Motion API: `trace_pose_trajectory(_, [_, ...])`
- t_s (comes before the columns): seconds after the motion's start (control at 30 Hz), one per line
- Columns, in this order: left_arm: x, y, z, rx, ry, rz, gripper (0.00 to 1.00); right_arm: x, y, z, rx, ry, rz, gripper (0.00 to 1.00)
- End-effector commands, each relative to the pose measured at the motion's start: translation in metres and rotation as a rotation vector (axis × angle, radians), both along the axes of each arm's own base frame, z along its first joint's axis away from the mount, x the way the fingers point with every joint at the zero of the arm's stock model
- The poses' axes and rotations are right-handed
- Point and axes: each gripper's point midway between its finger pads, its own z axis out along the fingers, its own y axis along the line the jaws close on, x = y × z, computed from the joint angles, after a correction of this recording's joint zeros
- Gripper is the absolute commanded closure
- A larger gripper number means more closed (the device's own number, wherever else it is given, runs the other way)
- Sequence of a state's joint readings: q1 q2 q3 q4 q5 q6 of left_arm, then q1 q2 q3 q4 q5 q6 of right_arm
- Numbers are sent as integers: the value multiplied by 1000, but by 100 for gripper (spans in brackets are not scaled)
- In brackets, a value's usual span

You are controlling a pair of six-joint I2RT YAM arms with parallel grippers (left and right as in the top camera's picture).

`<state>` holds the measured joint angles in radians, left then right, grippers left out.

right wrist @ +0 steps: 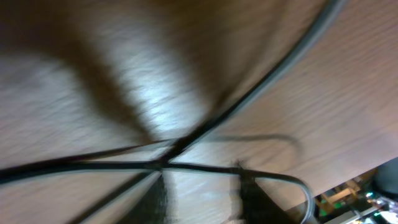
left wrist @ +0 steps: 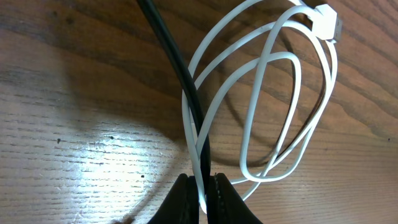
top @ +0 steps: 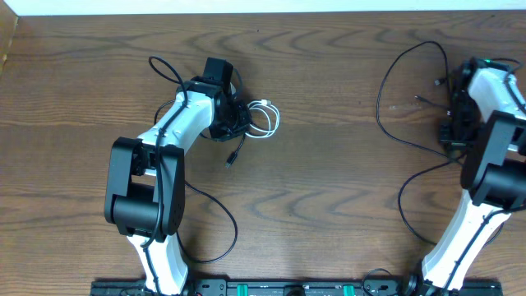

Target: Untangle cables

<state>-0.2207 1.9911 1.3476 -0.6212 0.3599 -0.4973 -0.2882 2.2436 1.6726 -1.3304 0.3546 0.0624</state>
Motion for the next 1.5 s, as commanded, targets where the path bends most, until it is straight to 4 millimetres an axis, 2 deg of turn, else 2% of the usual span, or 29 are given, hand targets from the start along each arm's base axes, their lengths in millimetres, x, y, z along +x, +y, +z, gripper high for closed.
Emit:
trace_pose_trajectory(0.0, [2,1,6,8,-19,-5,89,-9,-20,-5,-31,12,-59,94])
trace_pose_trajectory(0.03, [2,1,6,8,-19,-5,89,-9,-24,-5,-37,3,-77,99])
trace_pose_trajectory(0.17, [2,1,6,8,-20,-5,88,-3,-40,-10,-61,-69,-151,99])
trace_pose_trajectory(0.33, [2,1,6,8,-19,-5,88,9,-30,-20,65,-159,-229,95])
trace_pose_trajectory(0.47, [2,1,6,8,-19,-5,88,23,-37,-25,69,-235,-253,96])
trace_pose_trajectory(0.57, [2,1,6,8,-19,-5,88,23,-28,-25,126,-242,-276,99])
trace_pose_trajectory(0.63, [2,1,6,8,-19,-5,88,35,-31,-24,125,-291,-276,99])
trace_pose_trajectory(0.7, [2,1,6,8,-19,-5,87,48,-30,-19,147,-338,-274,99])
trace_pose_trajectory(0.8, [2,1,6,8,-19,-5,87,60,-19,7,221,-368,-289,99])
trace_pose_trajectory(0.9, [2,1,6,7,-19,-5,87,63,-13,34,254,-373,-293,99])
trace_pose_trajectory(1.03, [2,1,6,8,-20,-5,87,51,8,42,339,-320,-319,99])
trace_pose_trajectory(1.3, [2,1,6,8,-20,-5,87,6,44,3,378,-128,-346,99])
trace_pose_trajectory(1.37, [2,1,6,8,-20,-5,87,2,46,-8,367,-122,-334,99])
trace_pose_trajectory(1.47, [2,1,6,8,-20,-5,87,-2,37,-21,300,-118,-301,99])
